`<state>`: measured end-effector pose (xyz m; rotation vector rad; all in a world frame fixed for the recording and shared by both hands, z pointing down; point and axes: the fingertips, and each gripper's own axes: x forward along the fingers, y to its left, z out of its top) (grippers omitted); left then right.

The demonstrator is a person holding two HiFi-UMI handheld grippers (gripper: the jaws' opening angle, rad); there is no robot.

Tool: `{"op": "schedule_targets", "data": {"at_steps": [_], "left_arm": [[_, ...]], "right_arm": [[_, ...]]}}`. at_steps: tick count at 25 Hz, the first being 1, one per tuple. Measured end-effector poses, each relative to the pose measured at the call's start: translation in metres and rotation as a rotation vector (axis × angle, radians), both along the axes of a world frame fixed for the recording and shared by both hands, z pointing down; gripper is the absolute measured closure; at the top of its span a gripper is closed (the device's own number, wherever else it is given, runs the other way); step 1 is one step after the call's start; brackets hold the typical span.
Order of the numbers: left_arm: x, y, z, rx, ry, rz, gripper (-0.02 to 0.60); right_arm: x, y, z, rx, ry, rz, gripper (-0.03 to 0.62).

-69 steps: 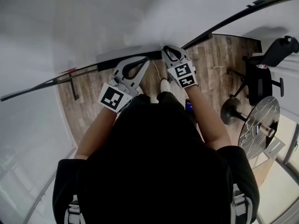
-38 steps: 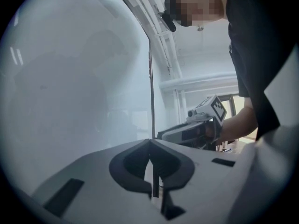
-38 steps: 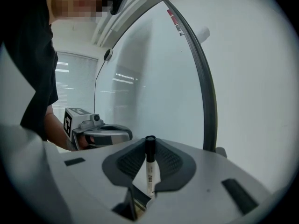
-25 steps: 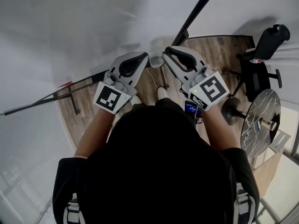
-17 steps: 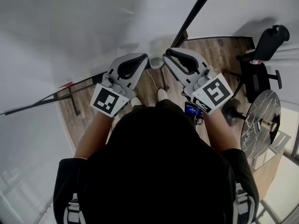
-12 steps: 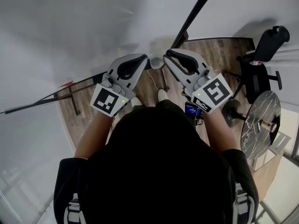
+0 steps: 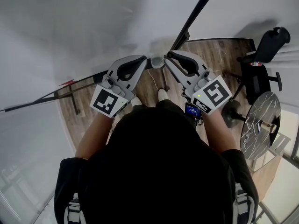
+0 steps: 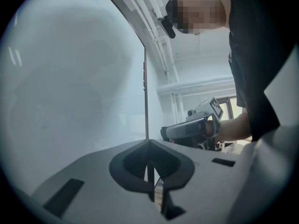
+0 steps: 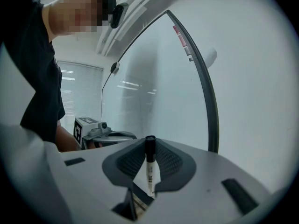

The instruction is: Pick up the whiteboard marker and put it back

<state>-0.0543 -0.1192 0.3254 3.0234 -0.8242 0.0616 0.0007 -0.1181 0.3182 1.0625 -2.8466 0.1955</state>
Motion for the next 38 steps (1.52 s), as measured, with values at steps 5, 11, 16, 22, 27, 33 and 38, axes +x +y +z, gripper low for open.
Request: {"op": "schedule_targets", "data": {"at_steps": [5, 11, 16, 22, 27, 33, 38], "left_arm": [[-0.002, 0.000, 0.005, -0.010, -0.002, -0.005, 0.578], [-0.003, 0.002, 0.002, -0.010, -0.003, -0.002, 0.578], [-0.006, 0.000, 0.008, -0.011, 0.002, -0.006, 0.578], [-0.010, -0.002, 0.013, -0.020, -0.010, -0.019, 0.578], [-0.010, -0.001, 0.010, -0.002, 0.024, -0.010, 0.578], [-0.014, -0.006, 0.018, -0.009, 0.006, -0.027, 0.578], [-0.018, -0.008, 0.028, -0.020, -0.007, -0.046, 0.578]], "right_arm": [[0.001, 0.000, 0.005, -0.009, 0.005, 0.004, 0.531], [-0.001, 0.000, 0.005, -0.014, 0.007, 0.004, 0.531], [0.002, -0.005, 0.014, -0.017, 0.021, 0.020, 0.531], [0.004, -0.015, 0.042, -0.031, 0.087, 0.053, 0.531], [0.003, -0.023, 0.072, -0.053, 0.153, 0.069, 0.531], [-0.003, -0.033, 0.096, -0.079, 0.179, 0.066, 0.531], [-0.007, -0.042, 0.113, -0.088, 0.203, 0.059, 0.531]]}}
